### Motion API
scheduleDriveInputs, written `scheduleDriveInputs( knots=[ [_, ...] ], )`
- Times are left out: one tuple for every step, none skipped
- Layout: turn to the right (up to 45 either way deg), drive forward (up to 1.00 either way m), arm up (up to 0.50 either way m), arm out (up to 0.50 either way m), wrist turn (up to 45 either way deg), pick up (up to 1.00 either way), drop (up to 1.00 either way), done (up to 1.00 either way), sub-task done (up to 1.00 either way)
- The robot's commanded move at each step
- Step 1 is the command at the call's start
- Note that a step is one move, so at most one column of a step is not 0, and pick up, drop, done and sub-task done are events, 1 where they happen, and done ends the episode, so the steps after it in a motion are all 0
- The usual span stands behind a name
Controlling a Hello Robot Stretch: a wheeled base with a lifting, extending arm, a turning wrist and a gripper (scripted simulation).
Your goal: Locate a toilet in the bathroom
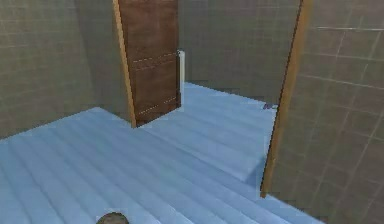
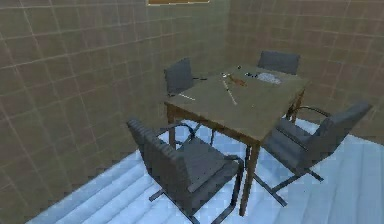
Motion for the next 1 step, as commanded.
scheduleDriveInputs(
  knots=[
    [0.0,1.0,0.0,0.0,0.0,0.0,0.0,0.0,0.0]
  ],
)
